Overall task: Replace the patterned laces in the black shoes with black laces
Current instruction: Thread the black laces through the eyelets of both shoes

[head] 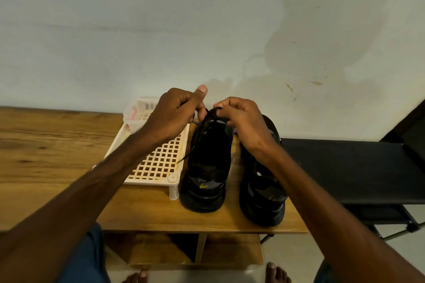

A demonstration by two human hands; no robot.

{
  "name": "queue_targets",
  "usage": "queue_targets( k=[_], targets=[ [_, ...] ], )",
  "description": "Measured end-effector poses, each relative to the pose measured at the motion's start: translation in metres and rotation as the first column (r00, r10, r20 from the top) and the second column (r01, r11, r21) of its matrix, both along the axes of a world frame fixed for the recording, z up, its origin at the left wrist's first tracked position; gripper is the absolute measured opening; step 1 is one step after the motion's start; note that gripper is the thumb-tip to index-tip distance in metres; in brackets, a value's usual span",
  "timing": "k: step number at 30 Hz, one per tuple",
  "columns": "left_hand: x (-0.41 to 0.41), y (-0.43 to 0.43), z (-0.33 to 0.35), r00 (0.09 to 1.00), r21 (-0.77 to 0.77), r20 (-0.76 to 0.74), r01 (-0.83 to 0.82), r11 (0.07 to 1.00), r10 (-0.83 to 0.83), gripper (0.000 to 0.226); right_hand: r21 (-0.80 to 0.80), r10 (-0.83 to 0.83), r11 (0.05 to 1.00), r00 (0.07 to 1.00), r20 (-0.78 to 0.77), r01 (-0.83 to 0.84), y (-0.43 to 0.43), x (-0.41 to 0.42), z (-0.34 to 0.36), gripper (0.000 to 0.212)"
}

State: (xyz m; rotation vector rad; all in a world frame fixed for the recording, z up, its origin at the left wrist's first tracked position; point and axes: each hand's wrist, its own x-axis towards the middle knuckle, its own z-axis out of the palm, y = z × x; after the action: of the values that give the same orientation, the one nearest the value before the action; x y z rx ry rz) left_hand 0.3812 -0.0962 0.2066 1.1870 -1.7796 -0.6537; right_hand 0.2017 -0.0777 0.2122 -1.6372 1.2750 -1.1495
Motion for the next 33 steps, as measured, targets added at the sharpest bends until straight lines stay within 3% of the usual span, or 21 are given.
queue_targets(
  k=[2,4,7,8,10,11,13,14,16,19,21,23,26,33],
  targets=[
    [0.005,-0.003,-0.004,0.998,0.021,0.047,-0.049,0.999,0.048,0.058,0.192,-0.03,0.981,0.936,0.351,-0.041,-0.003,-0.009,0.008,0.014],
    [0.012,-0.009,-0.009,0.983,0.015,0.154,-0.106,0.994,0.103,0.043,0.215,-0.078,0.974,0.804,0.59,-0.064,-0.006,-0.027,0.019,0.015],
    [0.025,-0.019,-0.016,0.956,0.041,0.239,-0.186,0.982,0.171,0.009,0.239,-0.146,0.97,0.671,0.727,-0.048,-0.006,-0.06,0.036,0.011],
    [0.03,-0.02,-0.017,0.949,0.044,0.254,-0.206,0.978,0.188,0.01,0.266,-0.19,0.964,0.67,0.718,-0.012,-0.007,-0.067,0.038,0.009],
    [0.042,-0.021,-0.018,0.92,0.018,0.322,-0.243,0.97,0.224,0.013,0.331,-0.307,0.935,0.749,0.587,0.124,-0.014,-0.076,0.034,0.012],
    [0.047,-0.02,-0.018,0.9,0.0,0.367,-0.254,0.967,0.237,0.013,0.346,-0.355,0.915,0.821,0.448,0.207,-0.018,-0.075,0.029,0.018],
    [0.053,-0.018,-0.021,0.863,0.006,0.45,-0.259,0.966,0.229,0.015,0.281,-0.373,0.898,0.925,0.076,0.339,-0.026,-0.068,0.015,0.026],
    [0.054,-0.016,-0.023,0.842,0.022,0.496,-0.255,0.967,0.211,0.018,0.234,-0.333,0.905,0.934,-0.126,0.355,-0.028,-0.064,0.008,0.029],
    [0.048,-0.013,-0.029,0.797,-0.006,0.575,-0.221,0.975,0.184,0.024,0.189,-0.22,0.919,0.847,-0.484,0.346,-0.029,-0.06,-0.004,0.032],
    [0.03,-0.012,-0.032,0.85,-0.082,0.52,-0.053,0.995,0.088,0.026,0.122,-0.179,0.915,0.659,-0.73,0.384,-0.023,-0.049,-0.009,0.029],
    [0.016,-0.011,-0.03,0.852,-0.082,0.524,0.042,0.996,0.007,0.027,-0.018,-0.216,0.942,0.566,-0.796,0.335,-0.018,-0.038,-0.007,0.027],
    [0.006,-0.011,-0.03,0.838,-0.044,0.544,0.086,0.995,-0.048,0.03,-0.108,-0.201,0.976,0.589,-0.783,0.189,-0.013,-0.029,-0.005,0.041],
    [0.003,-0.014,-0.031,0.828,0.019,0.551,0.107,0.994,-0.1,0.029,-0.014,-0.022,1.0,0.696,-0.718,0.016,-0.008,-0.019,-0.008,0.036],
    [0.007,-0.019,-0.033,0.838,0.063,0.528,0.123,0.99,-0.138,0.022,0.12,0.066,0.993,0.807,-0.586,0.006,-0.012,-0.027,-0.011,0.024]
  ],
)
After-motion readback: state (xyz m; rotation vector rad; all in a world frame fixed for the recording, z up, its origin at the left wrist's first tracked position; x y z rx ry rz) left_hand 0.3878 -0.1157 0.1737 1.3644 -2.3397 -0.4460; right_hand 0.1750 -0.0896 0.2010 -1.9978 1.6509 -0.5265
